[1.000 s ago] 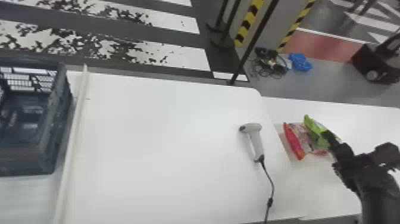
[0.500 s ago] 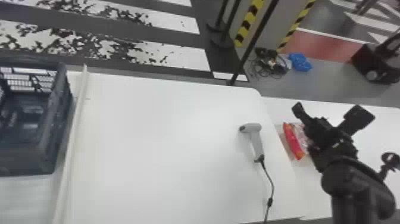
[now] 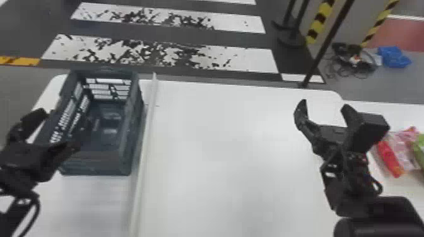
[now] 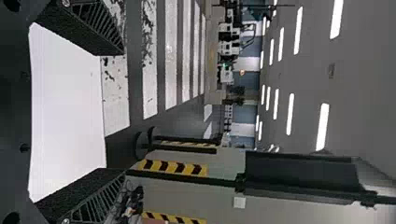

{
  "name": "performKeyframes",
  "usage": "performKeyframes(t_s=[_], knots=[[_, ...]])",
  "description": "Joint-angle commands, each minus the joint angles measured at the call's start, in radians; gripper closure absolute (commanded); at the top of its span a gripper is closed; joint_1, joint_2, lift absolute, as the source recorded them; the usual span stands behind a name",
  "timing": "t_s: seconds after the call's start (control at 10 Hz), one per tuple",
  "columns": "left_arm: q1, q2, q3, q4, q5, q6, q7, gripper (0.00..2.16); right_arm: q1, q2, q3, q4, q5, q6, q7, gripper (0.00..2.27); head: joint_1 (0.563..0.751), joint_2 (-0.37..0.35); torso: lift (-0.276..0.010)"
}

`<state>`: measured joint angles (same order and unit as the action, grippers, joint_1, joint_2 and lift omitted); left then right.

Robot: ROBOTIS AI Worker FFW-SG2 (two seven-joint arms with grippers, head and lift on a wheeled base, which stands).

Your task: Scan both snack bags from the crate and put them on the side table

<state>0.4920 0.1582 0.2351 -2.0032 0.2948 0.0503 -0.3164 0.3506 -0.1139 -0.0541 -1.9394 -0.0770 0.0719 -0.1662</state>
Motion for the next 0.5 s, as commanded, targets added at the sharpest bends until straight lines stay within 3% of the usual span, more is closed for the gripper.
performKeyframes(t_s=[0.0,0.2,0.4], knots=[[-0.003,-0.008,-0.030,-0.003,-0.019,0.007,0.003,0.14,0.056,0.008,0.099,0.007,0.040,-0.112,-0.030,0.03,0.695,-0.015,-0.087],[-0.004,-0.028,-0.083,-0.006,-0.055,0.010,0.028,0.14,0.113,0.034,0.134,0.013,0.049,-0.198,-0.061,0.03,0.695,0.029,-0.087],[0.005,-0.043,-0.125,-0.026,-0.085,0.010,0.029,0.14,0.169,0.028,0.155,0.011,0.049,-0.223,-0.065,0.03,0.695,0.021,-0.087]])
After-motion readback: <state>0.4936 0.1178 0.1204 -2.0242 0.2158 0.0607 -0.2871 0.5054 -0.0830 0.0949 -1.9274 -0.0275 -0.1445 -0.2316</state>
